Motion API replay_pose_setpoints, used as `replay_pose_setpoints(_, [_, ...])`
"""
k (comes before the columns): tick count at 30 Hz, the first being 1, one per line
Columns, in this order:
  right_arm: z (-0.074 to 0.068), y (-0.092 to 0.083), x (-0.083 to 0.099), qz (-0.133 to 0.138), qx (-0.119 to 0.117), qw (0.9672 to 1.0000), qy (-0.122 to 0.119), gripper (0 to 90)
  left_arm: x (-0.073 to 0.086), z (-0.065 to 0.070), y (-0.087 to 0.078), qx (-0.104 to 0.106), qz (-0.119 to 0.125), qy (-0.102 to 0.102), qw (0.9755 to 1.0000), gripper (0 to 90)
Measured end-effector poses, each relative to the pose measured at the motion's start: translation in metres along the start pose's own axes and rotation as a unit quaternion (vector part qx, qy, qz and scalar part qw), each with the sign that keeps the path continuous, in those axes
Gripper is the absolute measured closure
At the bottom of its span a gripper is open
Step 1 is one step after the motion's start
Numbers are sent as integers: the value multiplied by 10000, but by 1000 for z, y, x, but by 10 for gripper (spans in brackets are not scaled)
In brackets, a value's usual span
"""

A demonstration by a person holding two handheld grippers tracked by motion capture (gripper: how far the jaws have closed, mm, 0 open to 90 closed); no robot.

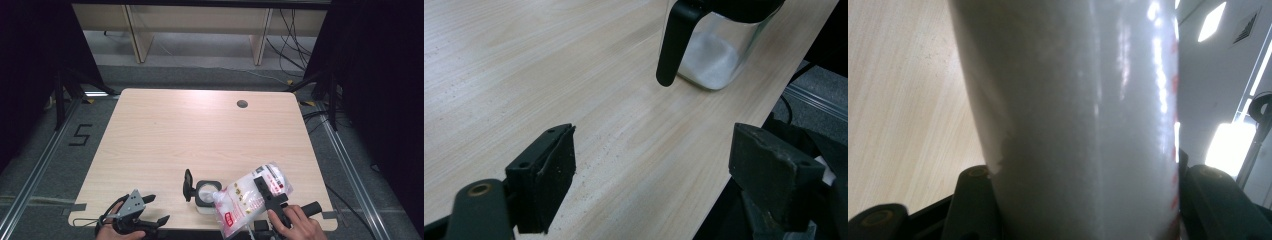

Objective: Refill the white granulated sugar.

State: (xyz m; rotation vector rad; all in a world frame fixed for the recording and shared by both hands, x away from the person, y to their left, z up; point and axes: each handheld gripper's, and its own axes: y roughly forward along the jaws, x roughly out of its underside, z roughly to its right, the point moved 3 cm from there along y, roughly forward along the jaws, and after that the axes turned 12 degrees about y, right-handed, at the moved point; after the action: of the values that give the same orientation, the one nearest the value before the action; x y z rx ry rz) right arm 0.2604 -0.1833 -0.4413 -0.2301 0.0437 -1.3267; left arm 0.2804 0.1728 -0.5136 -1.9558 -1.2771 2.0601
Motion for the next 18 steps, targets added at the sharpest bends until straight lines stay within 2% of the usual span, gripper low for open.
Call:
replay_pose_setpoints(1, [2,1,0,42,-7,9999,-138,480,0,2,1,7,8,-168,9999,183])
replay_pose_setpoints(3, [1,0,2,-1,-6,10000,-61,481,0,2,2,10,39,-199,9998,183])
replay_pose_setpoints(5, [-1,1,2,-25,-53,10000,14,481,0,1,0,12,-6,4,10000,183])
replay_pose_setpoints(6, [0,1,1,-13,-42,9999,-100,482,-1,2,1,14,80,-95,9999,183])
replay_pose_setpoints(8, [1,2,1,99,22,9998,-144,483,0,2,1,-2,13,-159,9999,183])
replay_pose_setpoints(9, [0,2,1,127,32,9998,-125,484,0,2,1,-5,10,-159,9999,183])
replay_pose_setpoints(10, [-1,2,0,107,33,9999,3,484,0,2,0,-7,-19,-139,9999,183])
replay_pose_setpoints(11, [-2,1,0,20,-10,10000,44,484,-1,3,1,3,85,-133,9999,183])
replay_pose_setpoints(12, [0,1,0,32,-19,10000,-44,485,-1,3,1,3,89,-243,9997,183])
replay_pose_setpoints(14, [-1,1,0,48,-24,10000,-29,486,0,1,1,13,49,-151,9999,183])
replay_pose_setpoints(15, [-3,1,0,10,-45,10000,84,487,0,3,2,0,50,-209,9998,183])
replay_pose_setpoints(16, [-1,3,0,114,5,9999,-122,488,0,2,0,4,-20,-99,9999,183])
replay_pose_setpoints(17, [-1,4,0,157,33,9997,-162,488,-1,4,1,19,61,-188,9998,183])
replay_pose_setpoints(18, [-2,4,0,142,15,9998,-140,488,-1,2,0,1,24,-136,9999,183])
